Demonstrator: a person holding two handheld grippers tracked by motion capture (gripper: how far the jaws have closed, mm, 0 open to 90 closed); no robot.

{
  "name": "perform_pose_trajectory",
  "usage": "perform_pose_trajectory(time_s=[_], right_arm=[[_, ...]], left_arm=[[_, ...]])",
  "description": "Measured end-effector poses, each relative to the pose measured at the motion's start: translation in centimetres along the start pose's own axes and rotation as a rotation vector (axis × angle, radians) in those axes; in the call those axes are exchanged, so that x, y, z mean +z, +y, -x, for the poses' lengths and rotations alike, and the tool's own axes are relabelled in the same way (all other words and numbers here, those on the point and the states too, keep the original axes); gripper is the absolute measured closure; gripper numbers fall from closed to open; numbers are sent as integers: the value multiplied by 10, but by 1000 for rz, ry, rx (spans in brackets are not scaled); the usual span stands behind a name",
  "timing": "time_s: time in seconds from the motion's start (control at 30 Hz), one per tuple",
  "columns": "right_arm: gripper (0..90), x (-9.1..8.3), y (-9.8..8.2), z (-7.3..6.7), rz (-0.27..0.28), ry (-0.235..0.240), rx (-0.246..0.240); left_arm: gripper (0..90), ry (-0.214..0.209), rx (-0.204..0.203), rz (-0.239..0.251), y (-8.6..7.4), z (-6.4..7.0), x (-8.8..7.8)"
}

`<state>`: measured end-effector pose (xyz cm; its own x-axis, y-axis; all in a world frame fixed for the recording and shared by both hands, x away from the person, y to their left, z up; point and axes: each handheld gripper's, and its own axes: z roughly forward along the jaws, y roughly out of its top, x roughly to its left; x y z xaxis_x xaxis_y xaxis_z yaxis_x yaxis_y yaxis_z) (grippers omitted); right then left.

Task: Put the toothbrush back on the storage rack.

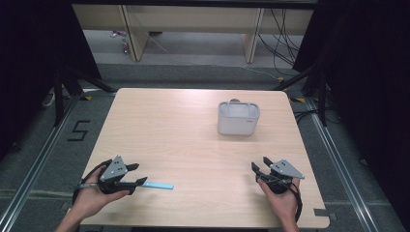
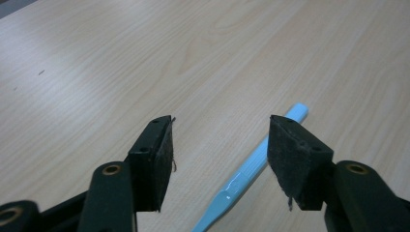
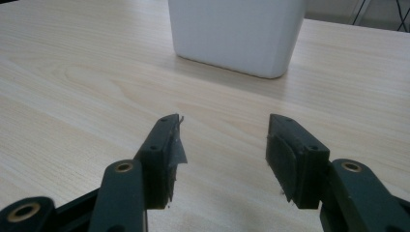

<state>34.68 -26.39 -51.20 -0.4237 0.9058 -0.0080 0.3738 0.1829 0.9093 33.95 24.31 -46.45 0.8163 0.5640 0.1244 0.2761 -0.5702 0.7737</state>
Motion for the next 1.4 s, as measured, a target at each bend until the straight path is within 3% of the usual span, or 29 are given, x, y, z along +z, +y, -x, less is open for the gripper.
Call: perform_pose_trajectory(time_s=[0.07, 0.1, 0.13, 0.17, 0.23, 0.27, 0.3, 0.33, 0.37, 0.4, 0.43, 0.57, 0.67, 0.7, 0.77, 0.8, 0.83, 0.9, 0.93, 0.97, 1.0, 1.07, 1.2, 1.23, 1.3, 1.4], right_arm=[[471, 0, 1, 0, -3, 1, 20], [471, 0, 1, 0, -3, 1, 20], [471, -2, 1, -2, -15, -6, 49], [471, -2, 1, -2, -11, -3, 37], [472, -2, 2, -1, -11, 1, 36], [472, -2, 2, -1, -11, 1, 36], [471, -1, 2, 0, -4, 3, 16], [471, -1, 2, 0, -4, 3, 16], [471, -1, 2, 0, -2, -2, 7], [471, 0, 2, -3, -1, 14, 47], [471, 0, 2, -3, -1, 14, 47], [470, -1, 3, -1, -8, 16, 20], [470, -1, 3, -1, -7, 14, 13], [469, -1, 3, -2, -11, 17, 27], [468, -1, 3, 0, -4, 8, -5], [468, 0, 3, -1, -1, 13, 1], [468, 0, 3, -3, -3, 22, 27], [467, 1, 3, -2, 3, 17, 5], [467, 0, 4, -1, -7, 10, 4], [467, 0, 4, -1, -2, 10, -1], [467, 0, 4, -1, -2, 10, -1], [467, 0, 4, -1, -4, 12, 2], [466, 2, 3, -1, -2, 18, 12], [466, 2, 3, -2, -3, 27, 23], [465, 2, 3, -1, -9, 19, 15], [464, 1, 3, -4, -29, 25, 52]], left_arm=[[500, -86, 75, -81, 8, -10, 5], [531, -86, 75, -81, 8, -10, 5], [564, -140, 161, -160, 13, -15, 12], [578, -140, 161, -160, 13, -15, 12], [605, -213, 250, -254, 19, -20, 20], [605, -248, 252, -275, 20, -20, 25], [643, -286, 296, -341, 25, -22, 34], [658, -286, 296, -341, 25, -22, 34], [658, -301, 316, -373, 28, -22, 38], [679, -325, 365, -440, 31, -22, 47], [684, -325, 365, -440, 31, -22, 47], [700, -375, 434, -532, 37, -16, 59], [702, -403, 508, -586, 43, -10, 64], [707, -403, 521, -592, 44, -9, 64], [712, -414, 540, -617, 45, -6, 67], [712, -419, 510, -605, 44, -3, 68], [712, -422, 555, -633, 46, -5, 69], [711, -428, 565, -648, 45, -5, 71], [711, -429, 535, -638, 44, -4, 72], [711, -430, 536, -640, 44, -4, 72], [711, -432, 571, -662, 46, -6, 73], [712, -434, 541, -652, 44, -5, 75], [721, -448, 535, -661, 43, -5, 77], [722, -449, 564, -678, 44, -7, 78], [729, -451, 569, -685, 44, -7, 79], [739, -455, 563, -691, 43, -5, 80]])
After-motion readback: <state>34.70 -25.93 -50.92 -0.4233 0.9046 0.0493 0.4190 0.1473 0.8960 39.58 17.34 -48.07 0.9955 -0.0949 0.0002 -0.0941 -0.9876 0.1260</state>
